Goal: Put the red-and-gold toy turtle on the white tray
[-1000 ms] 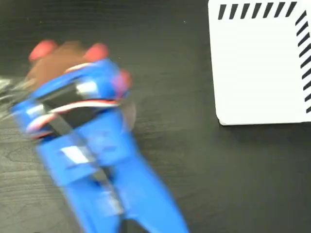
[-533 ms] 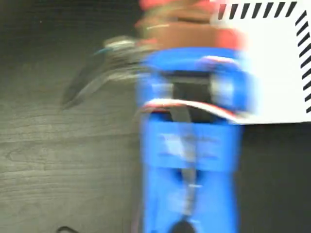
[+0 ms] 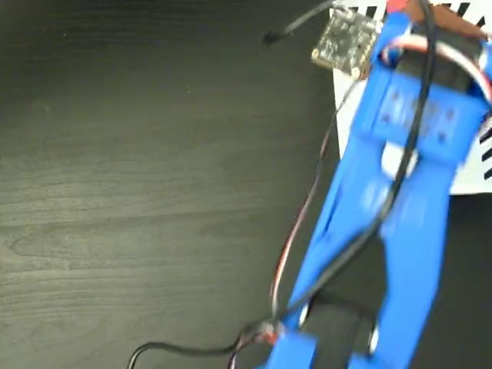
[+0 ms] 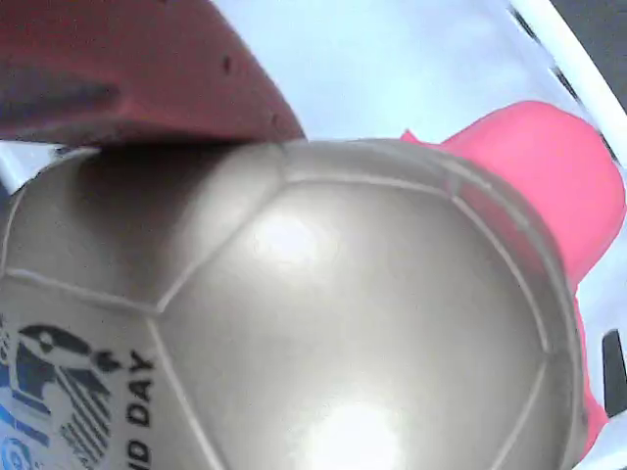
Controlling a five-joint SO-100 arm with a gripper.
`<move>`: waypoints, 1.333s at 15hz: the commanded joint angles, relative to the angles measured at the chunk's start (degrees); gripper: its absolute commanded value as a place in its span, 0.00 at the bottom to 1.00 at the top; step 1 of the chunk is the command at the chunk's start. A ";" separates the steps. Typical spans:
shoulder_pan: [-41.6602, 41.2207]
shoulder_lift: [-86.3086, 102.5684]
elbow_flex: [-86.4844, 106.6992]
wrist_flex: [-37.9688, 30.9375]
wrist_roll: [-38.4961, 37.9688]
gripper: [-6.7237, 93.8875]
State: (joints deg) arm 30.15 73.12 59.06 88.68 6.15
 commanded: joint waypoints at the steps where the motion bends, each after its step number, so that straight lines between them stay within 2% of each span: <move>1: 1.58 -1.14 -5.62 -0.62 1.85 0.06; 10: 1.49 -15.82 -10.72 0.00 3.87 0.08; 13: 1.05 -16.61 -10.99 0.09 3.96 0.27; 14: 1.05 -16.88 -10.99 0.09 3.96 0.45; 17: 1.05 -17.84 -10.81 0.26 2.99 0.70; 20: 1.41 -17.58 -10.72 -0.18 2.90 0.71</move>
State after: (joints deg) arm 31.29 52.65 51.59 88.68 8.53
